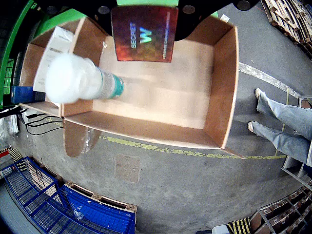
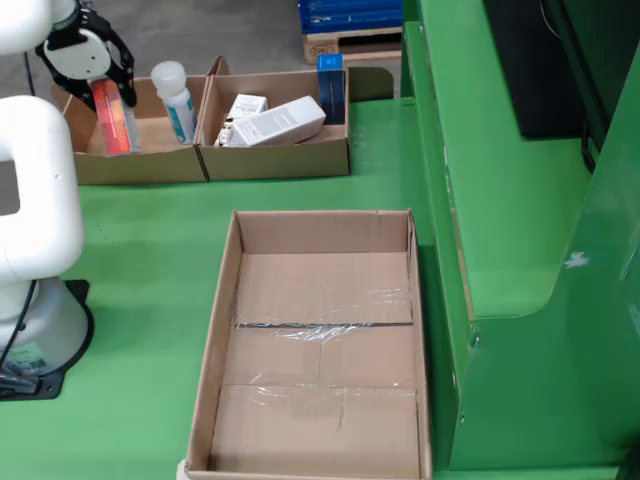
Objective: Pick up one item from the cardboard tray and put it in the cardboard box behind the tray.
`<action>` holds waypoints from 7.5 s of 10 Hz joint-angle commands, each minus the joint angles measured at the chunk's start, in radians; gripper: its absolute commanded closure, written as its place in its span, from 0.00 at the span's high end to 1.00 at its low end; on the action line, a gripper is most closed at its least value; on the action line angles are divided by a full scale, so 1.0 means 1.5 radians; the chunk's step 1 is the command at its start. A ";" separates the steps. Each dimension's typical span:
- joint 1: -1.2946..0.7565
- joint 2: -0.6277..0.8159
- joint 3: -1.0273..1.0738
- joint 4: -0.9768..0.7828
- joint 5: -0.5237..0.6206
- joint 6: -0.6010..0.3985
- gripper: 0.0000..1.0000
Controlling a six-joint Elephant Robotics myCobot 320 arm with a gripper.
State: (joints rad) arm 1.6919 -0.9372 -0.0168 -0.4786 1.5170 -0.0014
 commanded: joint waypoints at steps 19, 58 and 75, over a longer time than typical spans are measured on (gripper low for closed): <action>0.083 -0.275 0.011 0.660 -0.375 -0.130 0.30; -0.008 -0.192 0.011 0.661 -0.375 -0.125 1.00; -0.012 -0.218 0.011 0.661 -0.375 -0.130 1.00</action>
State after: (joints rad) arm 1.6720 -1.2915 -0.0260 0.5016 0.9632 -0.1901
